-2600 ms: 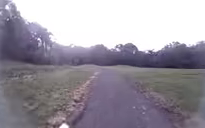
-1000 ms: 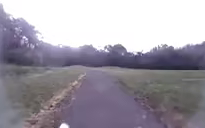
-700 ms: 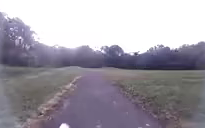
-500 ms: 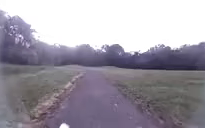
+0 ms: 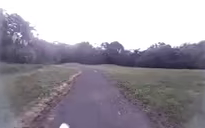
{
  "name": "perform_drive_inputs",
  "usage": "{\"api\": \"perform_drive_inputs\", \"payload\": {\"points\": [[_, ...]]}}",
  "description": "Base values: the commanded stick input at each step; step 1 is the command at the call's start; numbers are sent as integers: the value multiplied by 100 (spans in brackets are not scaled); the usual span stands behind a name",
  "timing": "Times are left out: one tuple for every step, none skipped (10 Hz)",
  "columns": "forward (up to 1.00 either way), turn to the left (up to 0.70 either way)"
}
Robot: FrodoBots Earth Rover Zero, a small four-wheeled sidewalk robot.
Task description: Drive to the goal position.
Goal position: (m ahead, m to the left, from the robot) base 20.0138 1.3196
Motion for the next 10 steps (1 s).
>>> {"api": "perform_drive_inputs", "payload": {"points": [[70, 26], [70, 30], [70, 22], [70, 12], [70, 2], [70, 0], [70, 0], [70, 0], [70, 0], [70, 0]]}}
